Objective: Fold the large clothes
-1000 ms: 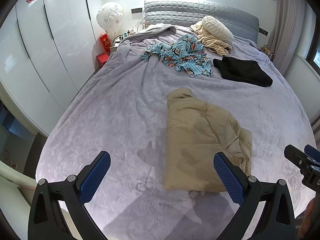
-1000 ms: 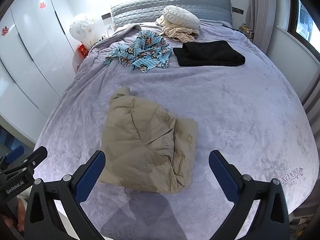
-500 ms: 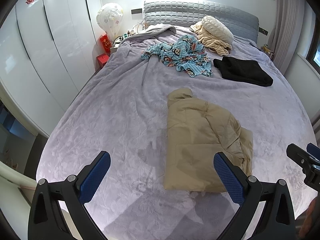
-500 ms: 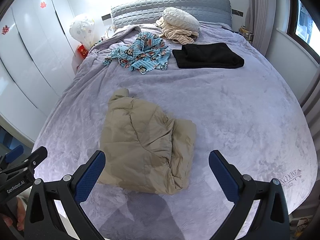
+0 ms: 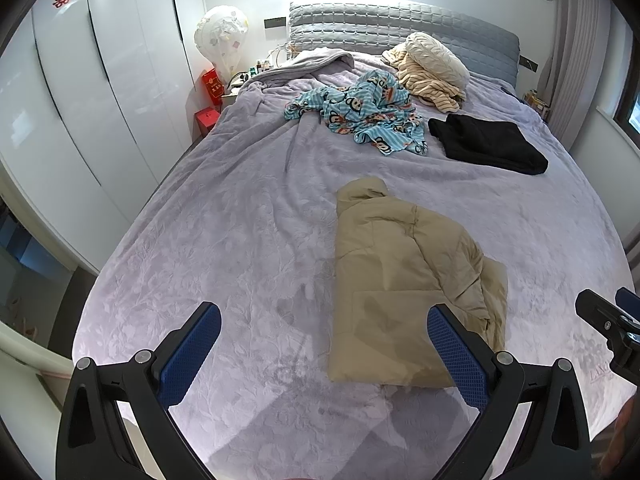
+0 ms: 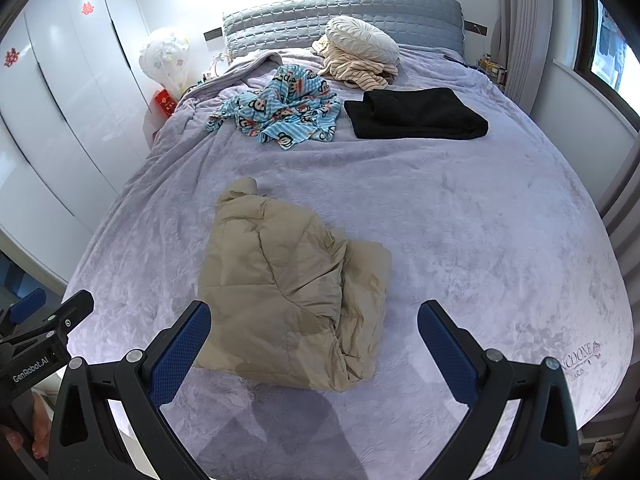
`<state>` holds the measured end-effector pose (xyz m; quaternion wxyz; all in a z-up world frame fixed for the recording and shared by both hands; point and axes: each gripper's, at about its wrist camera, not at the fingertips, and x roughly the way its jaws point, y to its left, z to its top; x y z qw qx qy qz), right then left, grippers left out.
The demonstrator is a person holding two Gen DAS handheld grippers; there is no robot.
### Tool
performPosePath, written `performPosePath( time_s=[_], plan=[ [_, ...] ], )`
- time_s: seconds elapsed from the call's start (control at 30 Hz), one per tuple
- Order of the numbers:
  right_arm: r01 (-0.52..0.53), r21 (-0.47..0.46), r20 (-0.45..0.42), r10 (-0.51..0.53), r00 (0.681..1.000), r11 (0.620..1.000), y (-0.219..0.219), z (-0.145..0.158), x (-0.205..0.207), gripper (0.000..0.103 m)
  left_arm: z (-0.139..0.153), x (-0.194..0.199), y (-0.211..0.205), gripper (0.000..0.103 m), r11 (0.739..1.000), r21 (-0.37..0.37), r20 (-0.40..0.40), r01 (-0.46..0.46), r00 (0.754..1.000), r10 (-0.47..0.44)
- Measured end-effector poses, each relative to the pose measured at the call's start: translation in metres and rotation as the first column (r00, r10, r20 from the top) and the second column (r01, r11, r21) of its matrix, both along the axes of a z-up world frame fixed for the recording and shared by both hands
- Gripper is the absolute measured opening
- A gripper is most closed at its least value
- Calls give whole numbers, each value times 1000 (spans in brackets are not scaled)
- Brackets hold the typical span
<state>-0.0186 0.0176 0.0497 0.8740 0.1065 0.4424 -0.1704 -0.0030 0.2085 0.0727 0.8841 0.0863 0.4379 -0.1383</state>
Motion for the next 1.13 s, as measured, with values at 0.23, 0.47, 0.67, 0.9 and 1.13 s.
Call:
performPosePath(
  time_s=[0.23,0.47,0.67,0.9,1.13],
  plan=[
    [0,0,0,0,1000,1000,0,0,0,103,1,2,-1,103,1000,-1,-1,0,1000,0],
    [-2,-1,-1,2,1000,1000,0,0,0,103,1,2,-3,103,1000,0,0,0,1000,0],
    [-1,-2,-2,1,1000,1000,1,0,1,103,1,1,-3,103,1000,-2,0,-2,1000,2],
    [-4,0,-7,4,1000,1000,-2,2,0,103,1,5,-6,103,1000,-7,8,9,1000,-9],
    [-6,0,-12,6,1000,1000,-8,2,-1,103,-1,8,-10,103,1000,-7,12,26,1000,-26]
  ],
)
